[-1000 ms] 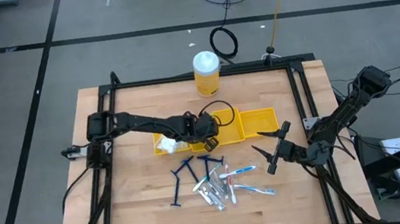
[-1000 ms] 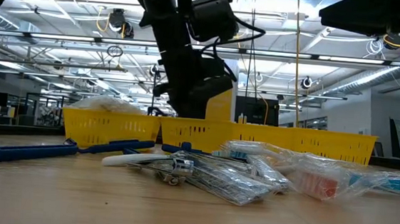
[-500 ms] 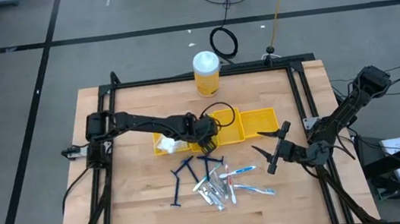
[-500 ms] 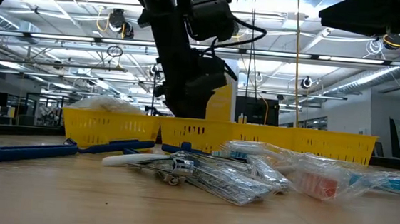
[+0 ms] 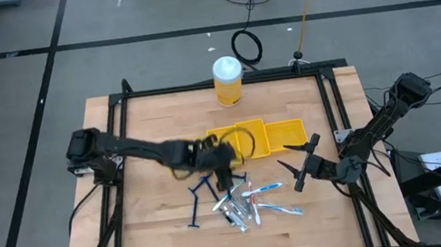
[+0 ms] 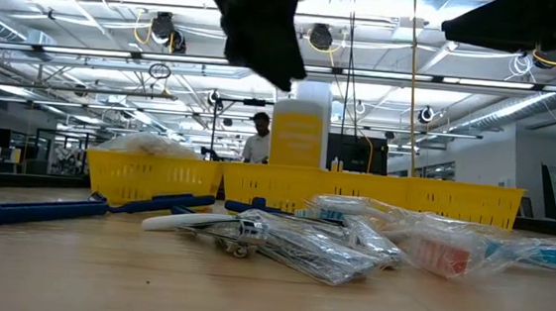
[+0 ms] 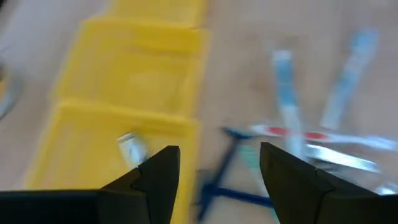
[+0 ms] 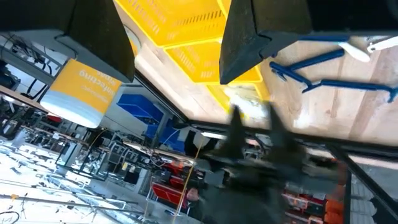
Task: Pick & Place Travel size toiletries
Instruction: Put the silver nail cutter into the middle left yellow bin
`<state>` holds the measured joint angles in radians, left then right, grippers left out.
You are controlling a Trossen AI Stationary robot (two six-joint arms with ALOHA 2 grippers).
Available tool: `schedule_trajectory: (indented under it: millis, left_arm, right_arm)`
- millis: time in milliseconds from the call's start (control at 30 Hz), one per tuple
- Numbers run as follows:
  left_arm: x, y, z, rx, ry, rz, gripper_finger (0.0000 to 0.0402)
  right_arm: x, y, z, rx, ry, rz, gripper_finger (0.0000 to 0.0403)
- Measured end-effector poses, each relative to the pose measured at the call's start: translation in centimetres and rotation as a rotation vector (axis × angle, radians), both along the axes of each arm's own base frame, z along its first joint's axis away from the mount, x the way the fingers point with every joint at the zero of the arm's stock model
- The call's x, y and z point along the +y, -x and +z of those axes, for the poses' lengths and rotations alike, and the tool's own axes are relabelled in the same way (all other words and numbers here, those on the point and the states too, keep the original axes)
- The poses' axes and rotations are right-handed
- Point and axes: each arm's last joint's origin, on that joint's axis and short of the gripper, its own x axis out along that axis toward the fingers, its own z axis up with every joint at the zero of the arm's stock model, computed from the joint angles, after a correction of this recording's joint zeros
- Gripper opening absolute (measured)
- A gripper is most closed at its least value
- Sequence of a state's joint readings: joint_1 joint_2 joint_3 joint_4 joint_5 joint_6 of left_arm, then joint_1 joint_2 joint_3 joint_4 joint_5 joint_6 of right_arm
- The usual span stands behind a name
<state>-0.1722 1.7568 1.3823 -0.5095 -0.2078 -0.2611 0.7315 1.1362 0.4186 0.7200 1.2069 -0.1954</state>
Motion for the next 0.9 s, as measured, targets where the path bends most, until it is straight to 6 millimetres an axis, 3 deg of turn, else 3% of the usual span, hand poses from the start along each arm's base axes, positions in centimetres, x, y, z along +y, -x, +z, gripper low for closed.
schedule_trajectory:
  millis: [200, 467, 633, 900]
  left_arm:
    - [-5.6, 0.5, -1.1, 0.014, -0.038, -0.261, 0.0214]
    - [-9.7, 0.8, -4.8, 0.115, -0.155, -0.469, 0.0214]
    - [-11.2, 0.7, -7.4, 0.177, -0.156, -0.519, 0.0214]
    - [-11.5, 0.2, -11.2, 0.286, -0.069, -0.551, 0.0214]
  right_arm:
    - [0.0, 0.0, 0.0, -0.005, -0.007, 0.000, 0.0221]
    - [0.0, 0.0, 0.1, -0.014, -0.021, 0.002, 0.0221]
    - [0.0, 0.0, 0.1, -0.018, -0.030, 0.002, 0.0221]
    - [0.0, 0.0, 0.1, -0.019, -0.030, 0.003, 0.0221]
